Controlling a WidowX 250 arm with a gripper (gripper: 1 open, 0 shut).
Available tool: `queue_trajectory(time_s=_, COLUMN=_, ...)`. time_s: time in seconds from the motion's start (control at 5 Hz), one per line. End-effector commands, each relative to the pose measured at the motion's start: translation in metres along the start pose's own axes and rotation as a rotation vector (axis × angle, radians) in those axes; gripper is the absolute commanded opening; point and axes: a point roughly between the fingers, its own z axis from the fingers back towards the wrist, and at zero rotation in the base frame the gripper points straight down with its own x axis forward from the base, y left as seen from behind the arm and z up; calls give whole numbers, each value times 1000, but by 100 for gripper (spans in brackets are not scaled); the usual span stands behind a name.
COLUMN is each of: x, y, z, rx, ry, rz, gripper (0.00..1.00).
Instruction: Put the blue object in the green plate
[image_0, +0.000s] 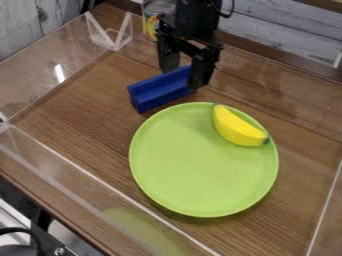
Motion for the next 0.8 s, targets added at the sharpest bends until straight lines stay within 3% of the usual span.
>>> queue_trajectory(time_s=0.0, x=10, y=14, z=13, rx=38, ry=-66, rz=-69, gripper=100)
queue_trajectory(time_s=0.6, x=14, y=31, z=-2, rx=52, ry=-77, rz=-154, gripper=100)
